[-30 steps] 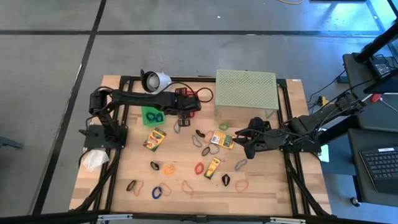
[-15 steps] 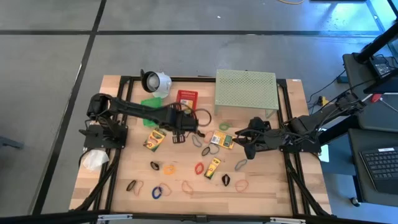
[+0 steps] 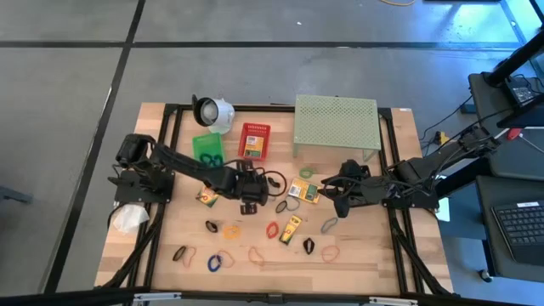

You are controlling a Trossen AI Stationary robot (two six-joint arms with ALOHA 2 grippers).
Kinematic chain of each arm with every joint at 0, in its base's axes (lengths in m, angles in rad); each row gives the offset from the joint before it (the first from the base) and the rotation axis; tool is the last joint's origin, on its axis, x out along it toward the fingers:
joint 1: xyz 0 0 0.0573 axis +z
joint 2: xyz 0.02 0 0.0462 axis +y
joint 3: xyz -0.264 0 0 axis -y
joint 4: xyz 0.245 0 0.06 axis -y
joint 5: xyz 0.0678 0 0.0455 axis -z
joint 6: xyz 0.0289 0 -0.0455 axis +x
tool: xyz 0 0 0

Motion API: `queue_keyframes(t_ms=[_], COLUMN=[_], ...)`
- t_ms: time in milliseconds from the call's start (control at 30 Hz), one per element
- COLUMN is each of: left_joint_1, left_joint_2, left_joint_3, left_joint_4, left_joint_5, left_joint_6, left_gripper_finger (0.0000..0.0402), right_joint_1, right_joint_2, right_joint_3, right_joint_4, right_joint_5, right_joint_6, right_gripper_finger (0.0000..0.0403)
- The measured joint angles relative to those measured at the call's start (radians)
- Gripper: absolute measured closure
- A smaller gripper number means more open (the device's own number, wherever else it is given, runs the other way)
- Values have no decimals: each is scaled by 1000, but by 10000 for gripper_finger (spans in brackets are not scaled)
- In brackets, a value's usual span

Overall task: Pick & Place Office Desk Supplies
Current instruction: Put the blue rubber band into the black basket

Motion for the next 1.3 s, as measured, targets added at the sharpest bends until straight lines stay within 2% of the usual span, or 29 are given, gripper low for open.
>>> queue_keyframes(t_ms=[100,300,533,767,1067,1300], left_joint_1=[-3,-1,23,59,108,144], left_joint_2=[0,8,17,86,146,185], left_joint_3=[-23,-53,-54,-53,-54,-50], left_joint_4=[89,239,249,293,326,352], left_joint_5=[37,182,239,315,370,471], left_joint_6=[18,177,259,320,349,352], left_gripper_finger=[217,217,217,219,220,228], right_joint_1=[0,0,0,0,0,0], right_joint_2=[0,0,0,0,0,0], right_joint_3=[0,0,0,0,0,0], right_joint_4=[0,0,4,9,22,23], right_joint_5=[0,0,0,0,0,-1], right_joint_6=[0,0,0,1,6,13], right_gripper_finger=[218,218,218,218,218,218])
